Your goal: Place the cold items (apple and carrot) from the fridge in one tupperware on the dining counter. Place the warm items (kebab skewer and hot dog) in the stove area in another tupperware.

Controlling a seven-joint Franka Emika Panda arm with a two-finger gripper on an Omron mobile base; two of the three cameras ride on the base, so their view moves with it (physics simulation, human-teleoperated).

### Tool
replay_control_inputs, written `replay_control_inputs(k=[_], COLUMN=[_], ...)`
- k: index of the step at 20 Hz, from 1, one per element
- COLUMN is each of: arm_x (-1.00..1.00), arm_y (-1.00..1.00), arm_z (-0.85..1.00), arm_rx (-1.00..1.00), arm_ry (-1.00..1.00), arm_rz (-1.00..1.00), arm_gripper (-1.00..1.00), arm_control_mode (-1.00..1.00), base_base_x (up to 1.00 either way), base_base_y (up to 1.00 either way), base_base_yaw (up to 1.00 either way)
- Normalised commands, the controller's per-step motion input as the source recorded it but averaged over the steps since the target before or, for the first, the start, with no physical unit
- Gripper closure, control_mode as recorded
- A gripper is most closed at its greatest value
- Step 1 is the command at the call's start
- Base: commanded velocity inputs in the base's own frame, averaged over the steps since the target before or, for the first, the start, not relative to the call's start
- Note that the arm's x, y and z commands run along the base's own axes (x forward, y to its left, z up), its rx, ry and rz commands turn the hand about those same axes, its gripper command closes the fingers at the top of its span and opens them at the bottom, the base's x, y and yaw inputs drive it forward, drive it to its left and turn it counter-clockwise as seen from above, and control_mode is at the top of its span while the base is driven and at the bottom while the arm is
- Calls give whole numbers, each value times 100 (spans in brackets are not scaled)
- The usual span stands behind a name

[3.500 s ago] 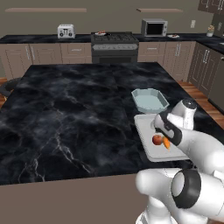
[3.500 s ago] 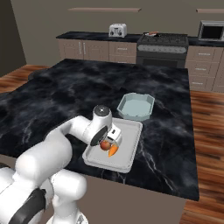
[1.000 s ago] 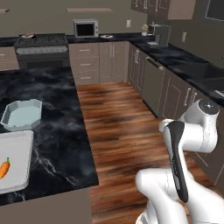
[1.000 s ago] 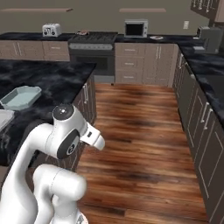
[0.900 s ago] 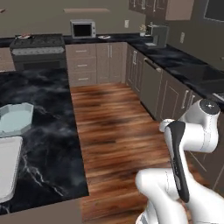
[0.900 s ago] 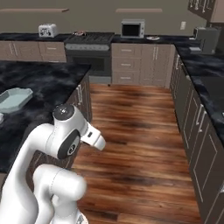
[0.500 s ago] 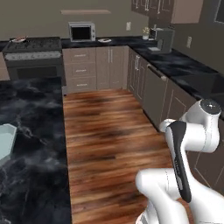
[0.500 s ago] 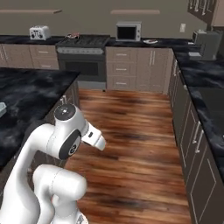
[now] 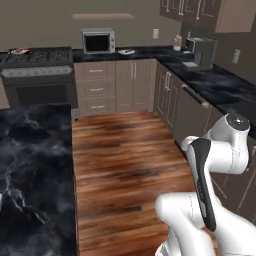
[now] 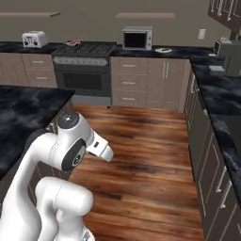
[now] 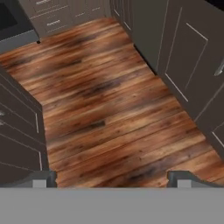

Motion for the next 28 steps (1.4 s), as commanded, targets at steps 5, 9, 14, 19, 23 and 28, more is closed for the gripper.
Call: replay_control_inputs(k=[5, 9, 14, 19, 23, 28], arm_x=[0, 0, 0, 0, 0, 0], arm_y=[0, 0, 0, 0, 0, 0], arm_z=[0, 0, 0, 0, 0, 0], arm_rx=[0, 0, 0, 0, 0, 0], arm_ry=[0, 0, 0, 0, 0, 0], arm_rz=[0, 0, 0, 0, 0, 0], arm_gripper=[-100, -100, -100, -100, -100, -100], arm_control_mode=[100, 100, 100, 100, 100, 100], base_base_x=[100, 100, 100, 100, 100, 100], base_base_y=[-37, -13, -2, -10, -9, -10], base_base_yaw=[0, 3, 11, 18, 20, 21])
